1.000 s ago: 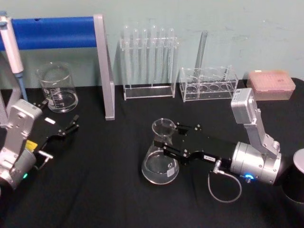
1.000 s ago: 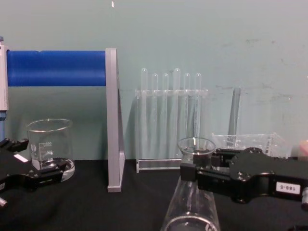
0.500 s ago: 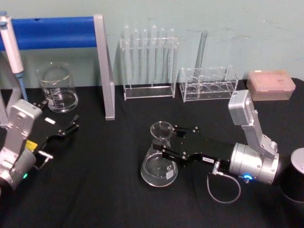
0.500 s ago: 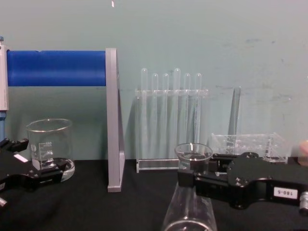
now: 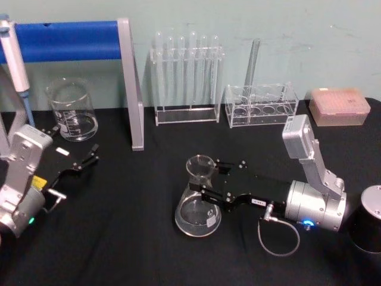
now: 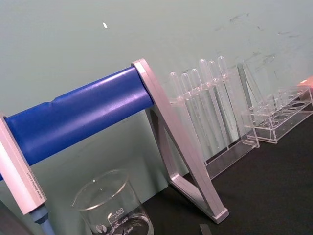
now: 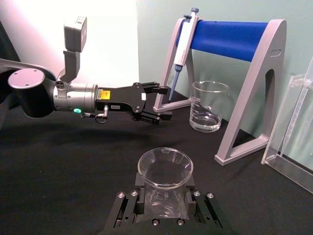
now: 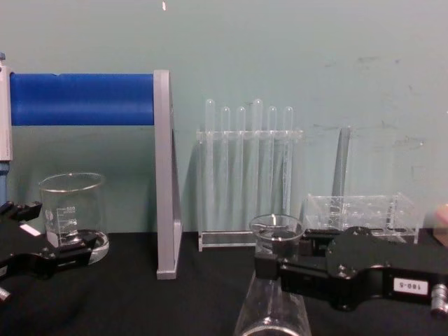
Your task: Grasp the erlenmeyer flask with one hand, shake it three times, then place it back.
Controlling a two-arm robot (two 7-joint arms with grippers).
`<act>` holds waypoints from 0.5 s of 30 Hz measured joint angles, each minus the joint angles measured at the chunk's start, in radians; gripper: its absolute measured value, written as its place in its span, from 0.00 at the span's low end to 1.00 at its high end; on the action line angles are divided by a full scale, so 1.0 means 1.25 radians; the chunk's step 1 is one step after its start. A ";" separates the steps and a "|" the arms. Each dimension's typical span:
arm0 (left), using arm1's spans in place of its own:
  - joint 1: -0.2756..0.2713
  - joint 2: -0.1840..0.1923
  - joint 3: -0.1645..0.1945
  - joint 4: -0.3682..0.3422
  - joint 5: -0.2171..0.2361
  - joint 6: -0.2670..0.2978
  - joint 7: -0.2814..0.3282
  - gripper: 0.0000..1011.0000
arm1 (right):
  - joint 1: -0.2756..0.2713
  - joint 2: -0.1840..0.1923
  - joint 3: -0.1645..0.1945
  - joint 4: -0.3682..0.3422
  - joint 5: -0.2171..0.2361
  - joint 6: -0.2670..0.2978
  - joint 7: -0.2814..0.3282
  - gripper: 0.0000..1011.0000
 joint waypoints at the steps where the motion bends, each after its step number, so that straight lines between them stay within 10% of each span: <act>1: 0.000 0.000 0.000 0.000 0.000 0.000 0.000 0.99 | 0.001 0.001 -0.002 0.001 0.001 -0.001 0.000 0.44; 15: 0.000 0.000 0.000 0.000 0.000 0.000 0.000 0.99 | 0.012 0.010 -0.026 0.018 0.010 -0.007 -0.001 0.44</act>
